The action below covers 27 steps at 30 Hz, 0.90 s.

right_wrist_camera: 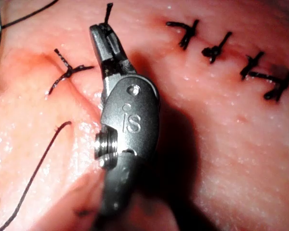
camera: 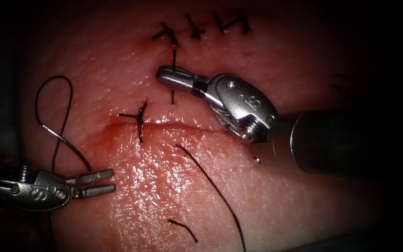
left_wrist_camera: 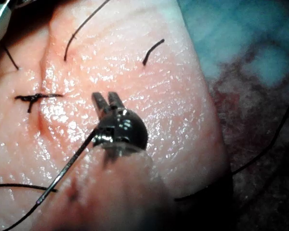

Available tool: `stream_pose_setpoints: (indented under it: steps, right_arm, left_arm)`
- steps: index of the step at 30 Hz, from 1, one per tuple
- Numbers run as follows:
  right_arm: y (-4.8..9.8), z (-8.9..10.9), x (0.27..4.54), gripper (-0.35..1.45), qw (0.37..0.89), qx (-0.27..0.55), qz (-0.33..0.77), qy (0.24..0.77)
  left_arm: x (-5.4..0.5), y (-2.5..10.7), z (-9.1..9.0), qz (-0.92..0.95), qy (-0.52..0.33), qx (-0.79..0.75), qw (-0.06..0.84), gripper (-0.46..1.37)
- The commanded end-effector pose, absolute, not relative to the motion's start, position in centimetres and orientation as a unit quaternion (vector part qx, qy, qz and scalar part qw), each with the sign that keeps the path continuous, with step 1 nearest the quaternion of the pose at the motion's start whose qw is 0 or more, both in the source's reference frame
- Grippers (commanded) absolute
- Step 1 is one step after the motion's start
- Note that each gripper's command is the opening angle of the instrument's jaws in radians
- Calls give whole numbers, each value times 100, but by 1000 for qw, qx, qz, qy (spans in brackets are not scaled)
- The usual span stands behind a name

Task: Wound Closure
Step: Set needle down

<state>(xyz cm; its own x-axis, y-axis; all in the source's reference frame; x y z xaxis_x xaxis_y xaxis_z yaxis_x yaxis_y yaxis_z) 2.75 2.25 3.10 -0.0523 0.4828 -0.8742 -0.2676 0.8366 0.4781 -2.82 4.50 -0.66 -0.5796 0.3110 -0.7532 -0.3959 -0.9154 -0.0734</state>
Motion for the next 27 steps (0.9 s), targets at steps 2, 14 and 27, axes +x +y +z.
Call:
stream_pose_setpoints:
  steps: [2,14,27]
  right_arm:
    - [229,308,275,56,675,79,328,656]
    - [263,287,250,116,662,54,413,624]
    - [254,295,203,114,688,33,429,584]
  left_arm:
    - [-282,451,-66,888,46,-414,197,-35]
    - [-276,465,-73,890,61,-409,193,-35]
    - [-268,477,-79,895,67,-399,187,-35]
